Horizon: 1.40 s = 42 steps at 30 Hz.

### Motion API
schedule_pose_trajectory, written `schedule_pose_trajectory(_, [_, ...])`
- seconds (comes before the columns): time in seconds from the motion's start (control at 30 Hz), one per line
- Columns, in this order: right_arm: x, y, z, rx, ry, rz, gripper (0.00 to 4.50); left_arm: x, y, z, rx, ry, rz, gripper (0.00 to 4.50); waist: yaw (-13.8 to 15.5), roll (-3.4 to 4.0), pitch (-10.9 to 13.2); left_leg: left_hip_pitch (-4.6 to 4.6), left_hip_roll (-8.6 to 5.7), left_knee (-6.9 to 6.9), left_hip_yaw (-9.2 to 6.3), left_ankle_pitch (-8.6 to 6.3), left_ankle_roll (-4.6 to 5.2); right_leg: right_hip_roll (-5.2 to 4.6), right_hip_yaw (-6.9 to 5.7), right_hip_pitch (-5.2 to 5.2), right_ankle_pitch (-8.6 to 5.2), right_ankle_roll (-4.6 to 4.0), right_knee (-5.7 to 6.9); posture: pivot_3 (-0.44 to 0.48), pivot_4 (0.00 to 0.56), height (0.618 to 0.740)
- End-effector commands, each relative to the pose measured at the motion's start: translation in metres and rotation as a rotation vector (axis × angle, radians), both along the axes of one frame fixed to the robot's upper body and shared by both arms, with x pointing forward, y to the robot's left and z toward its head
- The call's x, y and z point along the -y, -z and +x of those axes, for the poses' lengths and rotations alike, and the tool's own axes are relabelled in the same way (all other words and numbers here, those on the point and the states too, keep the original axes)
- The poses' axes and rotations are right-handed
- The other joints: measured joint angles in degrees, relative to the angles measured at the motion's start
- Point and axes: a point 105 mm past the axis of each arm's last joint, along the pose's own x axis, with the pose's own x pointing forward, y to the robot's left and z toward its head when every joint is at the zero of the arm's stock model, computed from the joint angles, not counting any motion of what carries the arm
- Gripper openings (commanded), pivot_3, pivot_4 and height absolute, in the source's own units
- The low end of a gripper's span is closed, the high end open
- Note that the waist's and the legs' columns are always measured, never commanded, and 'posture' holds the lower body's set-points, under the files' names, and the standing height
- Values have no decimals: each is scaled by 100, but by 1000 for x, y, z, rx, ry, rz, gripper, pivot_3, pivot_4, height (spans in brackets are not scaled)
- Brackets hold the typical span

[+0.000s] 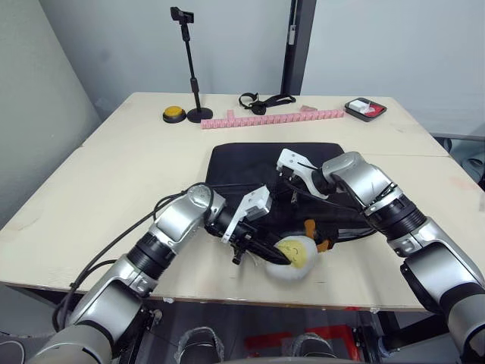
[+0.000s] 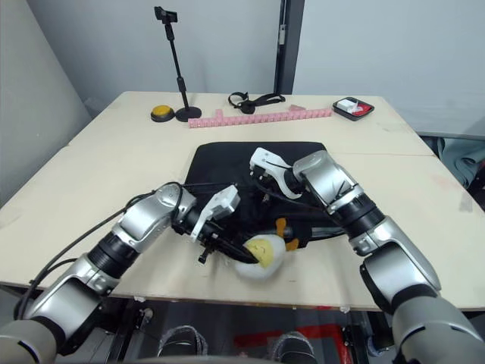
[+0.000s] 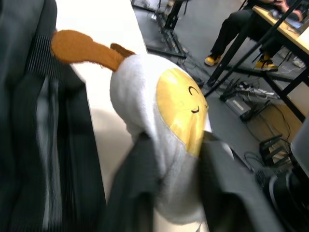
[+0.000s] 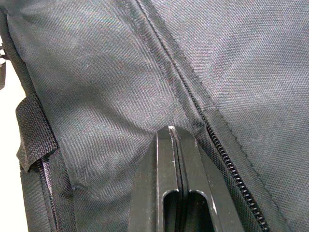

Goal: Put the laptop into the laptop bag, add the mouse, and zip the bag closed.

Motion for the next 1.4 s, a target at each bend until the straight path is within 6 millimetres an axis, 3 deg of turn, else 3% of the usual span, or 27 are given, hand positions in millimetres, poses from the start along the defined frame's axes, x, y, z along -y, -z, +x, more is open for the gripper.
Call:
schedule_pose_trajectory(0.03, [13,25,-3,-68,59,-62,0,-5,-6,7,60,-61,-21,2917,-3,0,0,0,0,0,0,0,0,0,0,0,0,0,0,0,150,739])
schedule_pose_trajectory(0.1, [14,24,-2,-66,60,-61,0,-7,-5,13,97,-112,-22,3652,-2,0,0,0,0,1,0,0,0,0,0,0,0,0,1,0,150,739])
schedule_pose_trajectory(0.23, [14,23,-2,-61,59,-60,0,-15,-11,8,58,-126,-42,3652,-3,0,0,0,0,0,-1,0,0,0,0,0,0,0,0,0,150,739])
schedule_pose_trajectory(0.47, [15,13,-1,-37,62,-33,0,-52,-26,5,106,-162,-8,3652,8,3,2,-1,1,-2,-1,0,-1,0,-1,-2,-1,1,-1,0,150,739])
schedule_pose_trajectory(0.63, [12,-21,-6,22,38,107,0,-78,-58,10,187,-242,-95,3652,33,8,8,-12,0,-2,-1,0,-1,0,-2,-12,-1,1,-2,0,150,739])
schedule_pose_trajectory(0.73, [18,-52,-17,36,33,228,0,-92,-88,16,244,-319,-211,3652,65,19,27,-34,0,-3,0,0,-1,2,-3,-30,-1,1,-5,0,150,739])
schedule_pose_trajectory(0.83, [30,-76,-32,41,27,300,0,-104,-106,8,253,-334,-260,3652,84,23,46,-50,1,-7,2,0,0,4,-4,-49,0,0,-7,0,150,739])
schedule_pose_trajectory(0.97, [57,-89,-47,63,51,325,0,-117,-108,0,247,-354,-225,3652,94,23,46,-42,8,-26,7,-1,-3,10,-5,-47,-6,-2,-17,0,150,739])
schedule_pose_trajectory(1.1, [87,-86,-59,75,104,297,0,-124,-102,-2,251,-352,-175,3652,105,23,46,-41,10,-26,12,0,-3,10,0,-50,-6,-1,-16,0,150,739])
schedule_pose_trajectory(1.23, [130,-79,-81,70,195,247,0,-128,-95,-10,261,-292,-115,3652,161,22,48,-43,8,-29,15,-2,0,6,-1,-47,-7,0,-29,0,150,739])
schedule_pose_trajectory(1.4, [151,-73,-99,57,271,237,0,-131,-101,-18,242,-238,-107,3652,97,21,48,-34,11,-30,25,-2,2,7,8,-48,-7,0,-22,0,150,739])
